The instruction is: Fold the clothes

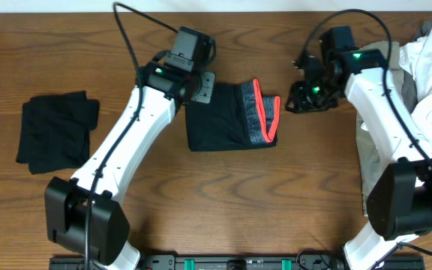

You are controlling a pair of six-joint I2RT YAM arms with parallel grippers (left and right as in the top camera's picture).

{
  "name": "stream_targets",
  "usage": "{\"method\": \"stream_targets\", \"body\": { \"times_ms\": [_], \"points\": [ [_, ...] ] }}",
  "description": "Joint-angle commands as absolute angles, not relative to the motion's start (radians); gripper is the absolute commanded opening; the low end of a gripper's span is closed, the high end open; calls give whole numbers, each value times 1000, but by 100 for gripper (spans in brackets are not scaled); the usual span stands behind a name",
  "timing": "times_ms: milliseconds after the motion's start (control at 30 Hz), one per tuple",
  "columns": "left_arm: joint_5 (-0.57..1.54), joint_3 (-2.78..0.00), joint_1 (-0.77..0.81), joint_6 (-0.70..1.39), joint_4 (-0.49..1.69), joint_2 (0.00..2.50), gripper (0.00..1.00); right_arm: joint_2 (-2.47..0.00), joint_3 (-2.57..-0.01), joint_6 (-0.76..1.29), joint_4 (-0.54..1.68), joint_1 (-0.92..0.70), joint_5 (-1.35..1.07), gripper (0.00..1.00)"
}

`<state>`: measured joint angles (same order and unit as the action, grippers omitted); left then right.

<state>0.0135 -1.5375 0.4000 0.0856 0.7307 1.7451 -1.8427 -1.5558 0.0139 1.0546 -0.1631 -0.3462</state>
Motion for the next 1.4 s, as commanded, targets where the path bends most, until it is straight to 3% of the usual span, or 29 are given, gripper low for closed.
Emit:
{"method": "stream_targets", "body": {
  "times_ms": [0, 567, 733, 900, 1167, 1367],
  "points": [
    [68, -1525, 390, 114, 742, 1771, 53, -1875, -1555, 31, 1021, -199, -408, 35],
    [68, -1494, 389, 114, 803, 1798, 53, -2159, -1555, 119, 838, -283, -468, 32],
    [68, -1494, 389, 115, 804, 1798, 53, -2154, -1556, 84, 778, -282, -591, 10],
    [68, -1494, 389, 115, 809, 1798, 53, -2136, -1597, -13, 736, -276, -865, 4],
    [68, -1494, 389, 114, 811, 1798, 54, -2060, -1696, -165, 937, -275, -993, 9],
    [68, -1494, 389, 114, 811, 1798, 53, -2019, -1703, -181, 1190, -273, -808, 10]
  ]
}}
